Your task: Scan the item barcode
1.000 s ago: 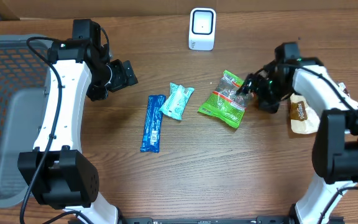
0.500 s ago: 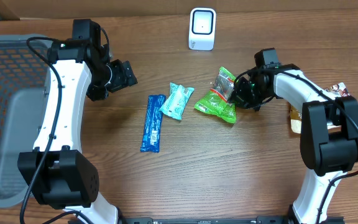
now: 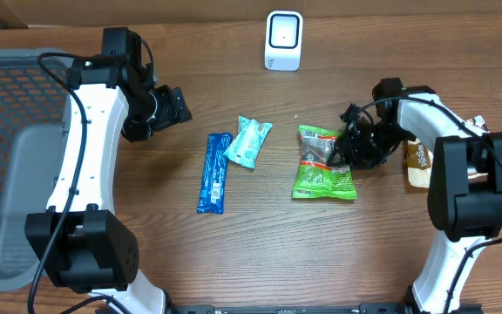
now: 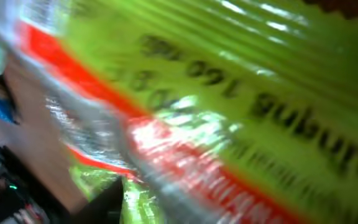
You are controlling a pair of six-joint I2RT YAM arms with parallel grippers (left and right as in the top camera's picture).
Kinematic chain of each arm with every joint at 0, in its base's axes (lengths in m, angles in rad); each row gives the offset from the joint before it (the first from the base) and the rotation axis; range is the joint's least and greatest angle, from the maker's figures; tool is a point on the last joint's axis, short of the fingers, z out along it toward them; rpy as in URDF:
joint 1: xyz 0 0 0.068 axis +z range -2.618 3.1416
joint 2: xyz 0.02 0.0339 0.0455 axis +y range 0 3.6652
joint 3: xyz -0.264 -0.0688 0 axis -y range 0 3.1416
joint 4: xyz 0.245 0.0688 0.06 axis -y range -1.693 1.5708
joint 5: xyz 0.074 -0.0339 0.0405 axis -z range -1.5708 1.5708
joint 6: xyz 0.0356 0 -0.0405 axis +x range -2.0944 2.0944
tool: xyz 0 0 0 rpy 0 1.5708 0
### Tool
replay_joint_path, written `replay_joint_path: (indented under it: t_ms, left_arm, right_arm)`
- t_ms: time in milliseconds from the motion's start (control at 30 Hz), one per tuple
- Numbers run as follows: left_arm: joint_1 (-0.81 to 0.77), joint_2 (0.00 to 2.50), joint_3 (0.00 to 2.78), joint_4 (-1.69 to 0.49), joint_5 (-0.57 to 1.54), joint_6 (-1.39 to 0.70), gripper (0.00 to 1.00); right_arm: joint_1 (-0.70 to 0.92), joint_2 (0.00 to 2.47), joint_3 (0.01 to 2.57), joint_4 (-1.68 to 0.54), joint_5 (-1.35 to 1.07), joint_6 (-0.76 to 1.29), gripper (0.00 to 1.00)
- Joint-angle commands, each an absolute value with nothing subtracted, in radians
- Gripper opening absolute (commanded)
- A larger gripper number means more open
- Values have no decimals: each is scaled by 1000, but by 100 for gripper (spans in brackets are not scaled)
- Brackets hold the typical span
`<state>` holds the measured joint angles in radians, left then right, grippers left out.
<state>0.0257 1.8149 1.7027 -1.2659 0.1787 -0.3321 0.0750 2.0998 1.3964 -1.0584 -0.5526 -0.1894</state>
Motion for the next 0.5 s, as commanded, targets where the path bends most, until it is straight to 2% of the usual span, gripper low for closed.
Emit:
replay_joint_path:
  t_ms: [0, 133, 200, 233, 267, 300, 367, 467]
  left_arm:
    - [4, 1799, 1723, -1265, 171, -313, 83]
    - [-16, 1799, 1723, -1255, 172, -313, 85]
    - [-27, 1799, 1723, -1256, 172, -313, 85]
    - [-33, 1799, 1723, -1256, 172, -313, 85]
    - [-38, 1799, 1723, -1256, 171, -314, 85]
    - [-40, 1799, 1723, -1255, 171, -313, 85]
    - [-40, 1799, 1723, -1257, 172, -314, 85]
    - [-40, 1799, 1723, -1256, 173, -314, 85]
  right_arm:
    - [58, 2121, 1400, -1023, -485, -126, 69]
    - [67, 2121, 1370, -957, -517, -92, 69]
    - [80, 2121, 1332, -901, -518, -46, 58]
    - [86, 2121, 1310, -873, -535, -21, 45]
    - [91, 2121, 1289, -850, -570, -21, 19]
    - [91, 2121, 1280, -839, -580, -21, 12]
    - [91, 2121, 1277, -836, -599, -22, 4]
    - [76, 2113, 1304, -864, -718, -37, 4]
